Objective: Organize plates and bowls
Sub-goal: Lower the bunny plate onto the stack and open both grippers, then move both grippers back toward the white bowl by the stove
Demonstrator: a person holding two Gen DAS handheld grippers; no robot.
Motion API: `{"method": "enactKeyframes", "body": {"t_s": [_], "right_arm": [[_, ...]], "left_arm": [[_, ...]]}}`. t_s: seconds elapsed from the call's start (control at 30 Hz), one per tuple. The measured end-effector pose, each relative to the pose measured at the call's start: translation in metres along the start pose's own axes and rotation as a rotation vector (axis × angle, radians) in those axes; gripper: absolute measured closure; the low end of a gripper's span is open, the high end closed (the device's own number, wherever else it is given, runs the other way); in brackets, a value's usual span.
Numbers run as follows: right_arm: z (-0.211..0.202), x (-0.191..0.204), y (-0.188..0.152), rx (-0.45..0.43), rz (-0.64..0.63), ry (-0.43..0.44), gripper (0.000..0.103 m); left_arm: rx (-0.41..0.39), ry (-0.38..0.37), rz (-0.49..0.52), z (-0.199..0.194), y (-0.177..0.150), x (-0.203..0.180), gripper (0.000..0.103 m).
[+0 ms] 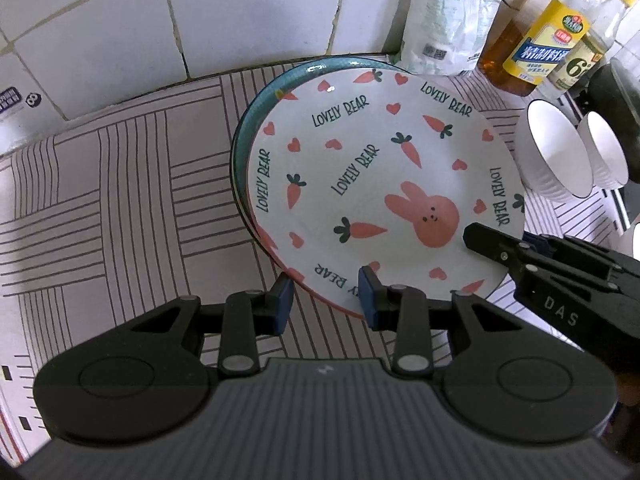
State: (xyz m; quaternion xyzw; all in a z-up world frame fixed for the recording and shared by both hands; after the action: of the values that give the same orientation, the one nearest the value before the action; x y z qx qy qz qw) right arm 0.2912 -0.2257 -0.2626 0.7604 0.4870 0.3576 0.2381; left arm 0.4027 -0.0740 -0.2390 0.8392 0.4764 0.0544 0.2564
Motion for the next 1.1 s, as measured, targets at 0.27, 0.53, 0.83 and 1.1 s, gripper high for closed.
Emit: {"method": "enactKeyframes", "body": {"t_s": [0.27,0.53,0.83,1.1], "right_arm": [[0.002,0.004,-0.001,0.027,-0.028,-0.018,0.075],[0.002,0.014,-0.007,0.012,-0.124,-0.083,0.066],[0.004,0.019,-0.008,-0.002,-0.201,-0.139,0.060],[-0.032,0.026,-0.011,-0.076,-0.162,-0.098,0.058]], "left_arm": [[0.017,0.038,0.024,0.000,0.006,0.000,0.070],[0.026,0.073,0.063,0.004,0.012,-0.003,0.070],[0.016,0.073,0.100,-0.006,0.009,-0.019,0.071],[-0.021,0.075,0.124,-0.036,-0.004,-0.028,0.069]]}}
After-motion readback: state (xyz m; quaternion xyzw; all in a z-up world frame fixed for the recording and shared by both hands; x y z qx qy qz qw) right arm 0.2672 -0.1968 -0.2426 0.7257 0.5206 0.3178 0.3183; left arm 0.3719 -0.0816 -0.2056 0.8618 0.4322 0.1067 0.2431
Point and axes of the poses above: each gripper's, at about its wrist camera, not at the fingertips, and z roughly the way its jaws point, x to its left, y to its top, the point moved 8 cm from there along z, roughly the way its jaws point, and after that the axes turned 10 degrees about -x, right-handed, at the moved point
